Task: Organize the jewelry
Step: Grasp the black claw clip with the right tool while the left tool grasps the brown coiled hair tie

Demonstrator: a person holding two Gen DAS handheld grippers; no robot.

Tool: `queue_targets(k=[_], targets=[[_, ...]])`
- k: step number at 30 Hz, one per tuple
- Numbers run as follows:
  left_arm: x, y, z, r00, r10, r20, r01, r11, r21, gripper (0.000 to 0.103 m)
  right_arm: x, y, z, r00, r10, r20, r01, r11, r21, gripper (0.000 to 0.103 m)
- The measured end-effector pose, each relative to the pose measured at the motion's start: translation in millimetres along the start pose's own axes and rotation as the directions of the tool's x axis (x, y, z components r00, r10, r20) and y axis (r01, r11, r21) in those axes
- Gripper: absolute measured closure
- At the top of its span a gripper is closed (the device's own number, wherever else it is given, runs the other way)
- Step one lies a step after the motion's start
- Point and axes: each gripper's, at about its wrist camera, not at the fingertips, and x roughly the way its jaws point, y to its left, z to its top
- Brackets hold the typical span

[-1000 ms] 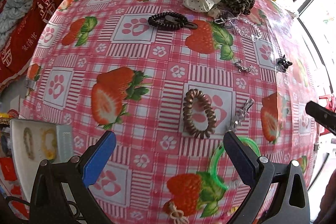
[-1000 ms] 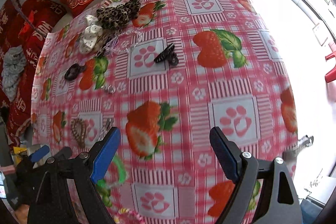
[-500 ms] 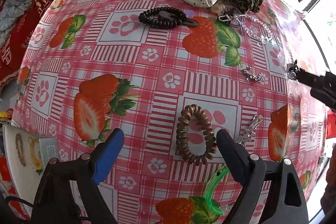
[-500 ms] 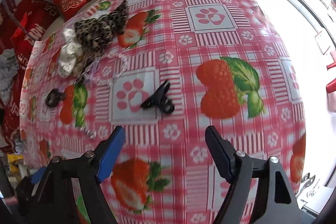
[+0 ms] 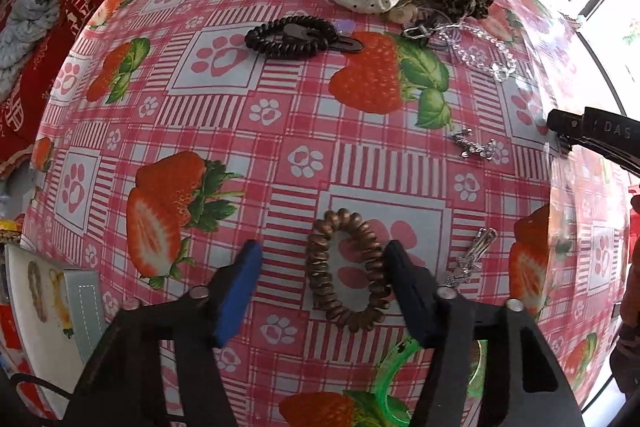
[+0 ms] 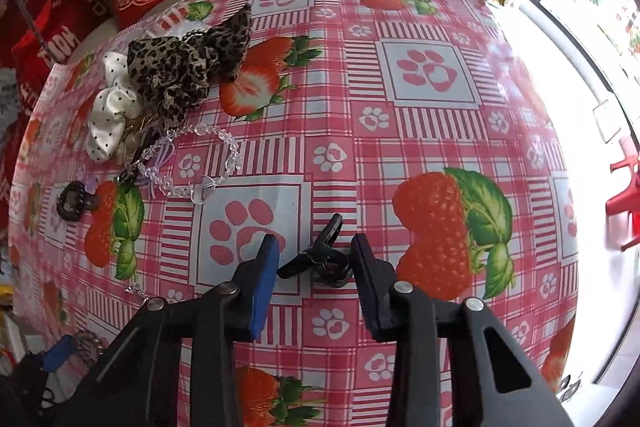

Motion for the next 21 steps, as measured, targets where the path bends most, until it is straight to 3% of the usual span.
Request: queue_targets(k=[3,5,9,21], targets=[[-0.7,-6.5,1.3,1.0,-0.004,0.001,0.004,1.0,0.013,0.046,-2.1,0.7,-2.5,1.0,0.004,0.005,-0.003,1.0,-0.019,0.063],[-1.8,-10.5,2.2,1.0,-0.006,0.006,0.006,1.0,0.021,0.061,-4.3,0.6,-5.5,1.0,0.012,0.005,-0.012,1.0,-0.024,0.063],[-7.4,-10.1,0.4,1.0,-0.014,0.008,0.013,0.999,0.032,0.071,-12.8,-2.8,-12.5,0.999,0.048,0.004,-0.048,0.999,-0.01,0.063],[-46.1,-0.8,-19.4,0.997,-0.054,0.055,0.053,0.998,0.024,0.073,-49.0,-6.8,-48.7,0.984,0.176,-0.022,-0.176,0.984,0.003,0.063]])
